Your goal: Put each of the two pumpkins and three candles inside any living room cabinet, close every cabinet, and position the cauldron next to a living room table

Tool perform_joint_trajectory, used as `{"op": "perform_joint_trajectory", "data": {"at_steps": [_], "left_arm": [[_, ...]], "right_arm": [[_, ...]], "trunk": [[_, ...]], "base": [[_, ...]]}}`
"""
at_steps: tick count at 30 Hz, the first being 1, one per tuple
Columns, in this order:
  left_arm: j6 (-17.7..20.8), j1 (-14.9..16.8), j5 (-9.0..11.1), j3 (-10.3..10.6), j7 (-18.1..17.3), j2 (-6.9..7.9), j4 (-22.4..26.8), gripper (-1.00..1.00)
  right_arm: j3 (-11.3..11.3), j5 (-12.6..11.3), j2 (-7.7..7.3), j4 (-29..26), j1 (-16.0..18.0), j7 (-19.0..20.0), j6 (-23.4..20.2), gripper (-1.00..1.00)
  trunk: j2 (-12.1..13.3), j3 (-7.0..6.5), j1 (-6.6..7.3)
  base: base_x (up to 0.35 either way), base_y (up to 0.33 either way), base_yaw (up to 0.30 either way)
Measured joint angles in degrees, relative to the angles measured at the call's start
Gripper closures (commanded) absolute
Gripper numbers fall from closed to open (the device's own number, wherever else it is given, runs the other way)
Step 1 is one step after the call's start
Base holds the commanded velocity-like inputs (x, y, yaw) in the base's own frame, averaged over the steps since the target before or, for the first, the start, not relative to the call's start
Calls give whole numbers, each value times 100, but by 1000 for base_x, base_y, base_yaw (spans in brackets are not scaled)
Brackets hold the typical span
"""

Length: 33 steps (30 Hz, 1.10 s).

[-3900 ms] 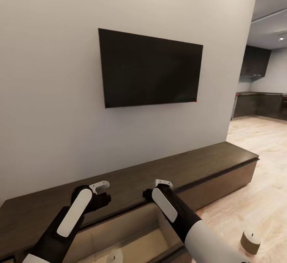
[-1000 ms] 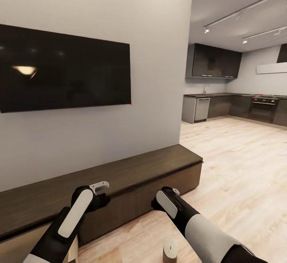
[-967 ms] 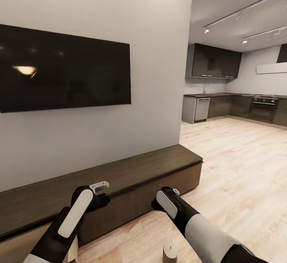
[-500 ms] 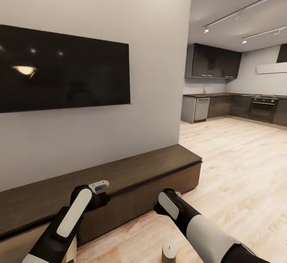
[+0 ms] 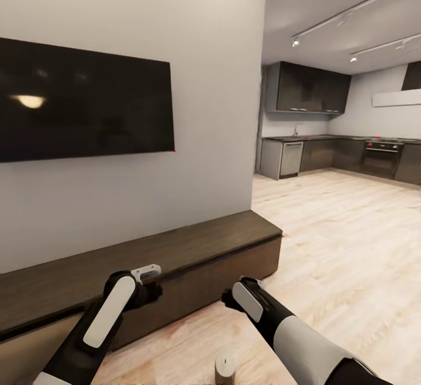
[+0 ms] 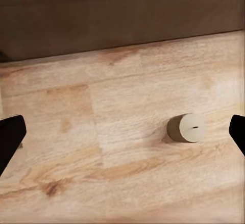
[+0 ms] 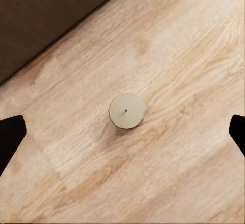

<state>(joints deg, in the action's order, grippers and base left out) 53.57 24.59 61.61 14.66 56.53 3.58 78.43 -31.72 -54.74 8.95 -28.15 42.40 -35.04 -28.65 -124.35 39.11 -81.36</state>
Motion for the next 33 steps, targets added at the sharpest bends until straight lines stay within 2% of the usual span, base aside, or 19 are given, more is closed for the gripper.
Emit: {"op": "perform_joint_trajectory", "data": {"at_steps": [4, 11, 27, 30, 33], "left_arm": [[2, -2, -32, -7, 6, 3, 5, -100], [3, -2, -51, -30, 24, 6, 1, -100], [6, -4, -57, -46, 35, 7, -9, -100], [5, -3, -59, -49, 35, 6, -8, -100], [5, 1, -60, -53, 35, 6, -5, -100]], "right_arm": [[-7, -30, -8, 20, -9, 303, -5, -100], [-31, -24, 10, 29, -41, 388, -33, -100], [-52, -8, 14, 28, -45, 403, -56, -100], [-80, 25, -7, 11, -45, 391, -265, -100], [-80, 74, -13, -7, -37, 369, -902, -100]], "trunk": [[0, 37, 0], [0, 103, 0], [0, 255, 1], [0, 284, 0], [0, 312, 0]], "base": [[0, -312, 0], [0, -278, 0], [33, 20, 0], [22, 26, 0], [27, 0, 0]]}}
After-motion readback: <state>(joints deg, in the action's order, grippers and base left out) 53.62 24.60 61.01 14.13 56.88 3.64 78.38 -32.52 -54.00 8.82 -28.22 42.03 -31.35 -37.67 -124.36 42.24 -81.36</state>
